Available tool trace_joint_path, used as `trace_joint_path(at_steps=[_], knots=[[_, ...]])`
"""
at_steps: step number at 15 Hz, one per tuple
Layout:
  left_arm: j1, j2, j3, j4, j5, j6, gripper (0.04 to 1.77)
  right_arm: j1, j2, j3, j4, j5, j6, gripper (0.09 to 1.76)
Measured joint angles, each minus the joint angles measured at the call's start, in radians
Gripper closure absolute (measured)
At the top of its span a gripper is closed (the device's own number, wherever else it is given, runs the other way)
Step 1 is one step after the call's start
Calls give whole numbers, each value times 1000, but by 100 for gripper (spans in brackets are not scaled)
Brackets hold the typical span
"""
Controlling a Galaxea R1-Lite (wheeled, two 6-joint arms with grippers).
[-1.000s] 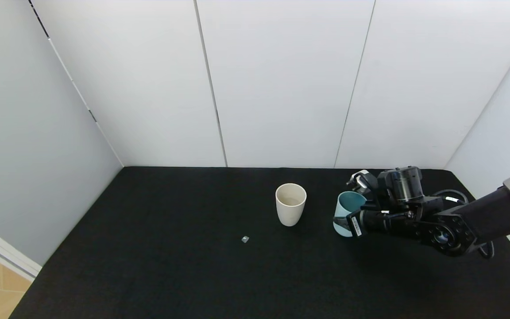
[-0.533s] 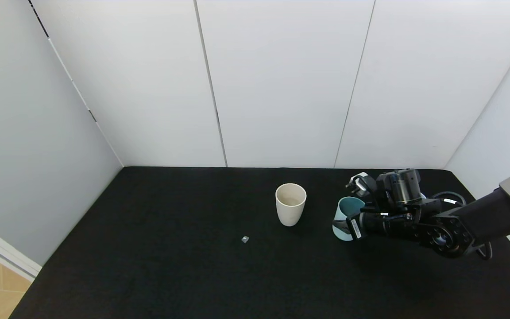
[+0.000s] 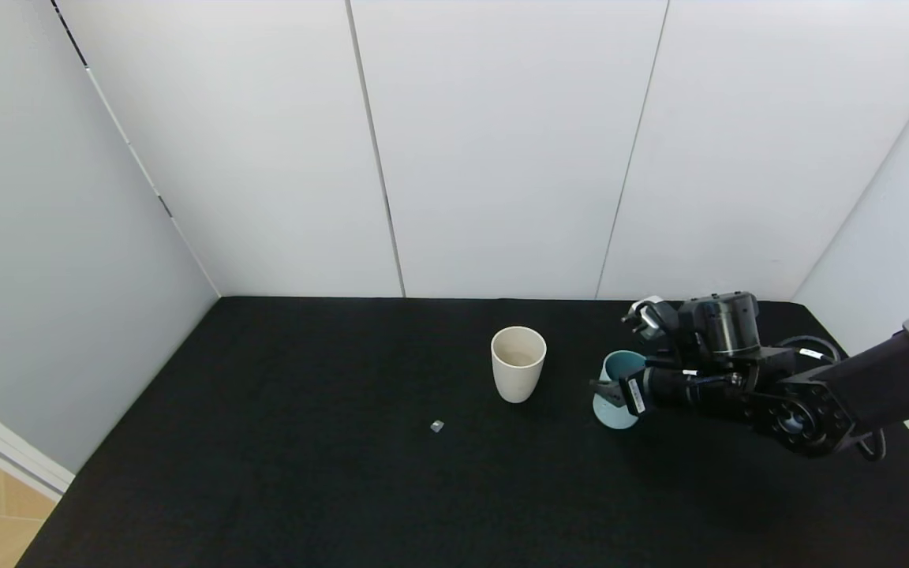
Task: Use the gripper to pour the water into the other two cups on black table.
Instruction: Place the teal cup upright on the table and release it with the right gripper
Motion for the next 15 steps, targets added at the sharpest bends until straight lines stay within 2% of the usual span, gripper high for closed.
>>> trace_joint_path(at_steps=[9, 15], knots=[[0, 0, 0, 0, 0, 0, 9, -39, -161, 18, 6, 2, 32, 18], [0, 0, 0, 0, 0, 0, 9, -160, -241, 4, 40, 2, 11, 16]])
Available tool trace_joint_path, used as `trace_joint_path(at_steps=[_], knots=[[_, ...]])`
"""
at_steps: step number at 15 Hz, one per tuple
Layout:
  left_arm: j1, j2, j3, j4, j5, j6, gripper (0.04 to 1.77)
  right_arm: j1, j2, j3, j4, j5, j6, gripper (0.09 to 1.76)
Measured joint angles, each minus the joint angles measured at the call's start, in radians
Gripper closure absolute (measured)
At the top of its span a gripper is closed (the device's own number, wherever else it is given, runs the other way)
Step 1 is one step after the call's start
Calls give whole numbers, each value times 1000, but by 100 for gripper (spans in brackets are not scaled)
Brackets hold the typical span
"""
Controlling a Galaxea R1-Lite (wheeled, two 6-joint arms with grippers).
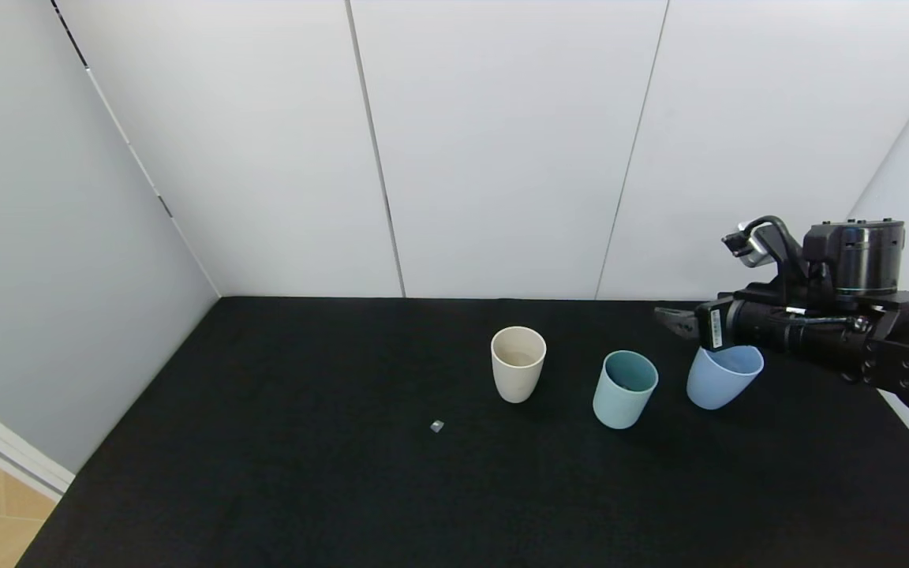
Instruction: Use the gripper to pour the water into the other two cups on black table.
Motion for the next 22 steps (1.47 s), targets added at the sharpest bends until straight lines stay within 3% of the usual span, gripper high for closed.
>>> trace_joint_path(at_steps=[7, 12, 16, 22], knots=[[0, 0, 0, 0, 0, 0, 9, -133, -30, 47, -8, 4, -17, 15], [0, 0, 0, 0, 0, 0, 9, -156, -124, 124, -6, 5, -9, 15], [0, 0, 0, 0, 0, 0, 9, -162, -293, 224, 13, 3, -4, 15], [0, 0, 0, 0, 0, 0, 9, -171, -624, 417, 142, 6, 13, 15]])
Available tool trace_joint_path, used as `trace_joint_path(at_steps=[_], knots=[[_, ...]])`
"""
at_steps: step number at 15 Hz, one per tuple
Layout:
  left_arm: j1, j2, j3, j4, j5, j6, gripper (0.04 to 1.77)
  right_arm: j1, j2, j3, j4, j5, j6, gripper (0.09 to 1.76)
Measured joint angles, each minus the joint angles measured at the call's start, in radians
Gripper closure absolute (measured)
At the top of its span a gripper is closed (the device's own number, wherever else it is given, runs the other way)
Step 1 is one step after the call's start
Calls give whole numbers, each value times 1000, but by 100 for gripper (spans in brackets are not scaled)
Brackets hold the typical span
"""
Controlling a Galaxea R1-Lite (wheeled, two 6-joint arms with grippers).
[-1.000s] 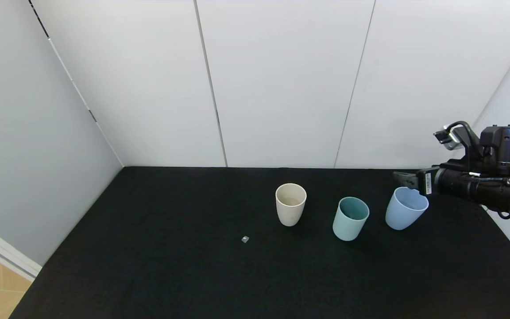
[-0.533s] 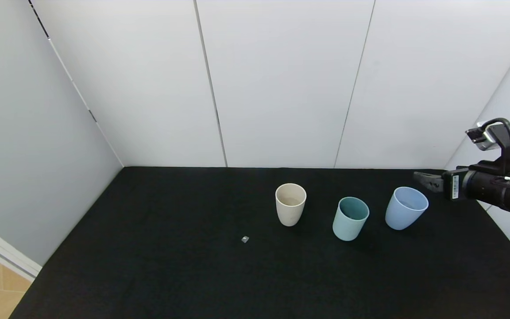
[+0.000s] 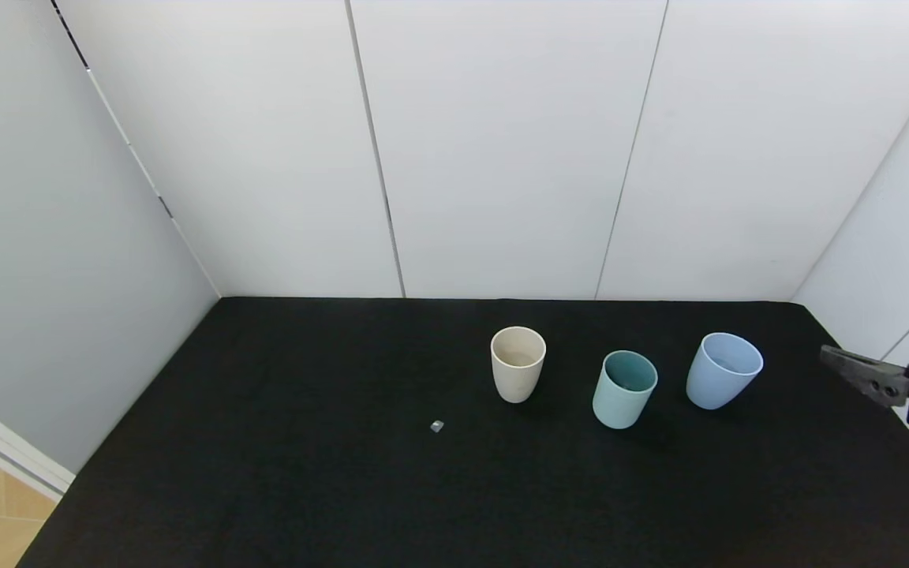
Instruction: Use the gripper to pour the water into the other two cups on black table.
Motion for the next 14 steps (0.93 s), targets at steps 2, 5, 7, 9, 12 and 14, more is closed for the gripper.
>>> trace_joint_path(at_steps=[2, 5, 7, 9, 12, 14], knots=[[0, 0, 0, 0, 0, 0, 9, 0, -109, 51, 51, 1, 2, 15], [0, 0, 0, 0, 0, 0, 9, 8, -285, 129, 128, 0, 4, 15], [0, 0, 0, 0, 0, 0, 9, 10, -407, 175, 192, 0, 5, 15], [0, 0, 0, 0, 0, 0, 9, 12, -515, 208, 251, 2, 5, 15], [0, 0, 0, 0, 0, 0, 9, 16, -665, 243, 343, 4, 4, 15], [0, 0, 0, 0, 0, 0, 9, 28, -761, 254, 419, 3, 4, 15]])
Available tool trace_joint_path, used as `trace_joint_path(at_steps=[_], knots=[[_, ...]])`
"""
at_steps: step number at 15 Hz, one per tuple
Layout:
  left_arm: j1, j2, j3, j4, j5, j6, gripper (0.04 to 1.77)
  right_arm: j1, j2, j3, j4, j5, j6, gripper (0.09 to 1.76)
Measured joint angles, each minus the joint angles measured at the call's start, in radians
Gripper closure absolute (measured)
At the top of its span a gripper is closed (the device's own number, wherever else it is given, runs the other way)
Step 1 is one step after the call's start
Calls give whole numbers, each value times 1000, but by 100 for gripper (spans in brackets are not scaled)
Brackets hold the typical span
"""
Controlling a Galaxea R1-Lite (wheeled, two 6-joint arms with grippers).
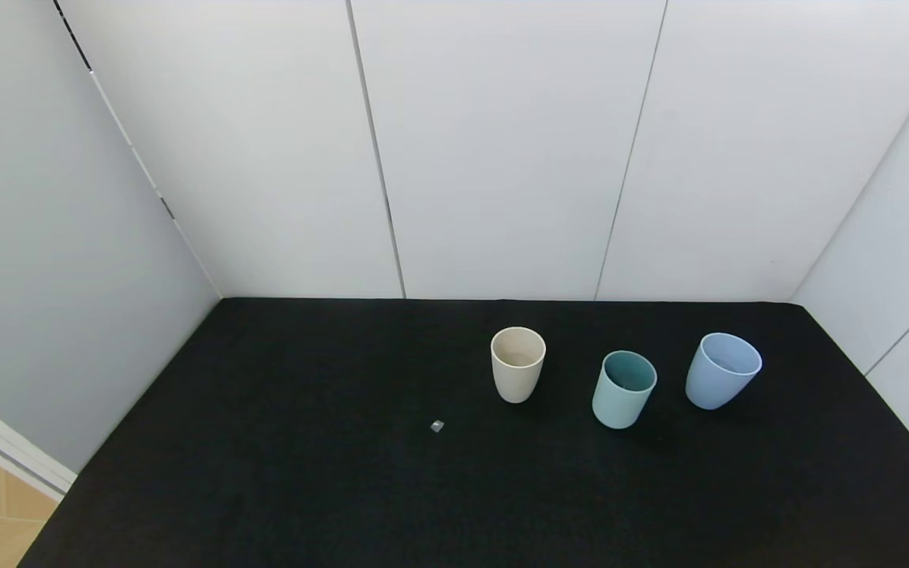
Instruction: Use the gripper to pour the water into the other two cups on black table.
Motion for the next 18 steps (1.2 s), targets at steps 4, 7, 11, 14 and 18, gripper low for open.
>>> trace_joint_path(at_steps=[4, 7, 11, 14, 18], knots=[[0, 0, 0, 0, 0, 0, 9, 11, -173, 27, 90, -10, -1, 15], [0, 0, 0, 0, 0, 0, 9, 0, -284, 40, 179, -19, -4, 15], [0, 0, 0, 0, 0, 0, 9, -4, -410, 63, 223, -67, -2, 15], [0, 0, 0, 0, 0, 0, 9, -5, -436, 132, 115, -83, -3, 15], [0, 0, 0, 0, 0, 0, 9, -5, -443, 287, -74, -53, -5, 15]])
